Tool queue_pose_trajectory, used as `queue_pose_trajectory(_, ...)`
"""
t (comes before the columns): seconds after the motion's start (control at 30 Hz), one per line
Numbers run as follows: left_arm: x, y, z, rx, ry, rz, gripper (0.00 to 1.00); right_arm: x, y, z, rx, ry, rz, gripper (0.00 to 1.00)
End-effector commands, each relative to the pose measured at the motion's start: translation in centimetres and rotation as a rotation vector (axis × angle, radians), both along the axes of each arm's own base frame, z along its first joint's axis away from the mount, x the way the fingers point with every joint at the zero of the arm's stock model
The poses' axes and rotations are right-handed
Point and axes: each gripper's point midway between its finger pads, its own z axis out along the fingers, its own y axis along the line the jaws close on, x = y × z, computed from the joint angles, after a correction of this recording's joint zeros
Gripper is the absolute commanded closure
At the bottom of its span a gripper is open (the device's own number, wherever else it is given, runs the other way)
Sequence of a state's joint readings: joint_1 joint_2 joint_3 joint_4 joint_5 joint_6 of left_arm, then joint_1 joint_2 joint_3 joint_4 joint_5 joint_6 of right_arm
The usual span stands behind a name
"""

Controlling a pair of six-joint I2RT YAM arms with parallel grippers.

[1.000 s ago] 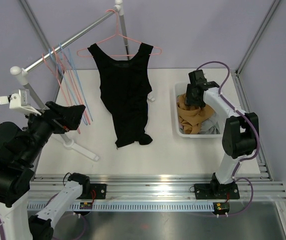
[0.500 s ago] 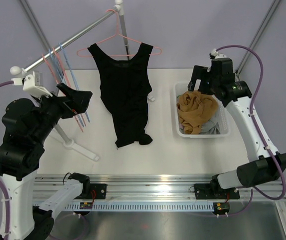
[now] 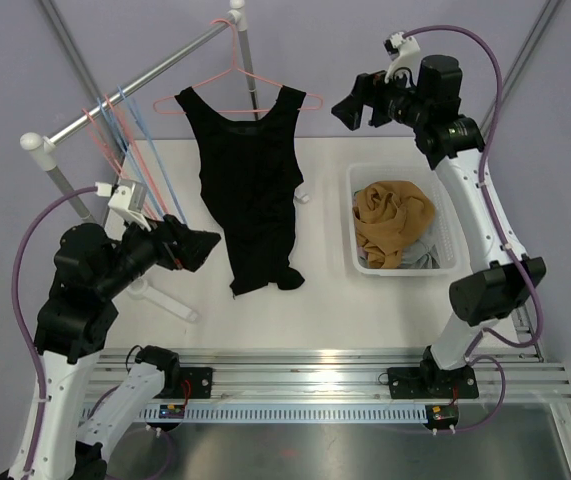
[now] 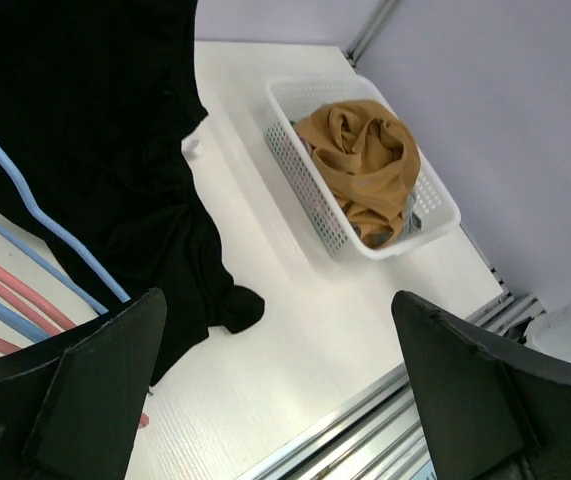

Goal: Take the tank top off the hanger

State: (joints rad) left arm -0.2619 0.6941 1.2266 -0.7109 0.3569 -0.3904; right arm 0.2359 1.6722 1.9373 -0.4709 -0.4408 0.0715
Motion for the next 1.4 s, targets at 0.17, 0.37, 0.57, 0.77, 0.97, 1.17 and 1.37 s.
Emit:
queue_pose_trajectory(0.17,-0.1,-0.8,-4.3,0.035,-0.046,-0.078,0.01,6.8,4.8,2.8,-0.111,-0.247,0.139,0.05)
queue_pose_trajectory(0.37,0.7,-0.9,-6.3,0.051,-0.026,-0.074,0.01,9.7,6.2,0.5,-0.166,-0.295,0.207,0.08)
queue_pose_trajectory(0.57,1.0,0.0,-7.7,0.076,-0.004,-0.016,0.01,10.3,8.3,-2.5,-0.151,-0.288,0.333,0.31)
queue_pose_trajectory(0.77,1.3,0.5,-8.3,0.091,0.008,0.010,0.01,11.3,9.1,-3.5,-0.148,-0.324,0.370,0.32)
queue_pose_trajectory(0.97,1.9,-0.2,-7.3,0.020,0.041,0.012,0.01,11.6,8.2,-2.0,-0.142,-0.364,0.294,0.33)
queue_pose_trajectory(1.17,2.3,-1.0,-3.0,-0.036,0.001,-0.011,0.01,8.4,10.1,-3.8,-0.105,-0.268,0.504,0.45)
queue_pose_trajectory(1.37,4.5,0.2,2.2,-0.096,-0.052,0.126,0.01,4.3,11.4,-4.9,-0.022,-0.171,0.652,0.52)
